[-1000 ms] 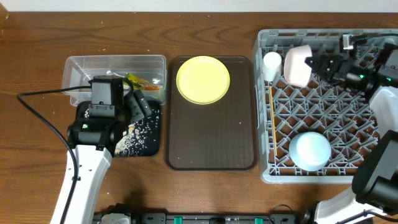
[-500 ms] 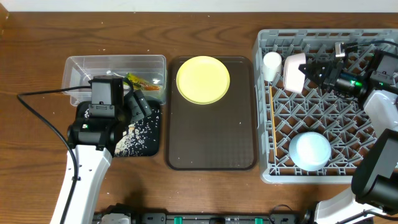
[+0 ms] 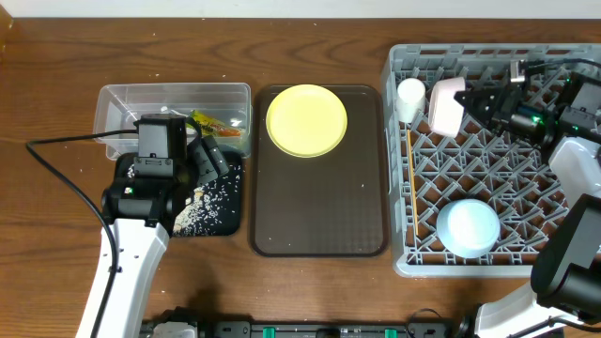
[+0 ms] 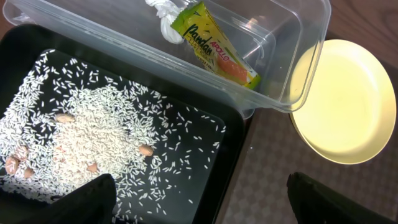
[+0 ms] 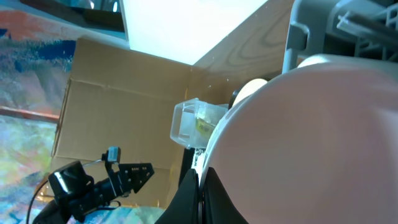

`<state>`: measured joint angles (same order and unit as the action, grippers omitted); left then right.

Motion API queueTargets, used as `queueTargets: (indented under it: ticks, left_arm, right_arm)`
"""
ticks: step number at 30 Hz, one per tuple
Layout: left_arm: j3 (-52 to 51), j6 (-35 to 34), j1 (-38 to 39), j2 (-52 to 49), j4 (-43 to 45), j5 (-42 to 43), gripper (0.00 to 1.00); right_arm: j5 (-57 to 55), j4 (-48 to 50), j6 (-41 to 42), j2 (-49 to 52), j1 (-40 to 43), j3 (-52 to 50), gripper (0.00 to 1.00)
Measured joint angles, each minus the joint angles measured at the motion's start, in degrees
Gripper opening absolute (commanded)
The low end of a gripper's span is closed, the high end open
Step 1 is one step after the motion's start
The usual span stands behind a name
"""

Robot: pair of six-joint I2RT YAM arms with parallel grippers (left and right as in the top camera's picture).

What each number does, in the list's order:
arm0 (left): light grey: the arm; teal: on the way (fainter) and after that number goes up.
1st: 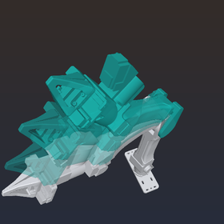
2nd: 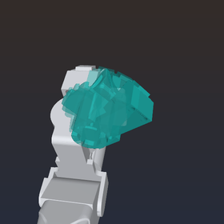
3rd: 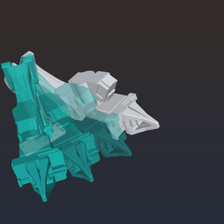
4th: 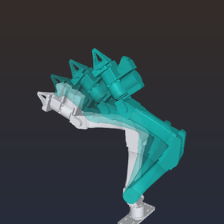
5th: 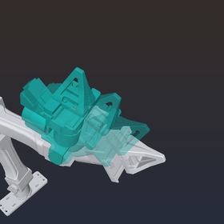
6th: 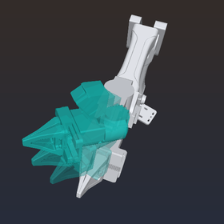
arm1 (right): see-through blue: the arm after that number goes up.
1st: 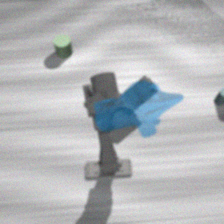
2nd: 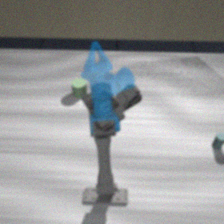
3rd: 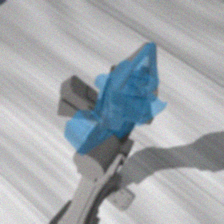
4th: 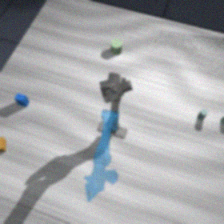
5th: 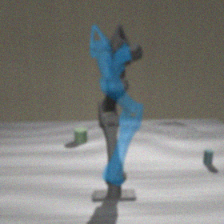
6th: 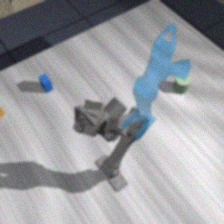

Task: Sort waste into correct bins and load items into the dishwasher rack
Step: 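Lower the bowl on its side into the rack and open the gripper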

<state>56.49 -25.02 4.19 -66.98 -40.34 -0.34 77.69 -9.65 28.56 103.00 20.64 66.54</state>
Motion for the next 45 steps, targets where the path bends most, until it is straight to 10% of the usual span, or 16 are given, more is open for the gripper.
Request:
queueTargets:
  ticks: [34, 45]
  left_arm:
    - [0.00, 0.00, 0.00, -0.02, 0.00, -0.02, 0.90]
    - [0.00, 0.00, -0.02, -0.04, 0.00, -0.02, 0.90]
  right_arm:
    - [1.42, -14.64, -8.72, 0.00, 3.74, -0.83, 0.05]
    - [-0.37, -20.90, -12.22, 0.00, 12.46, -1.51, 0.43]
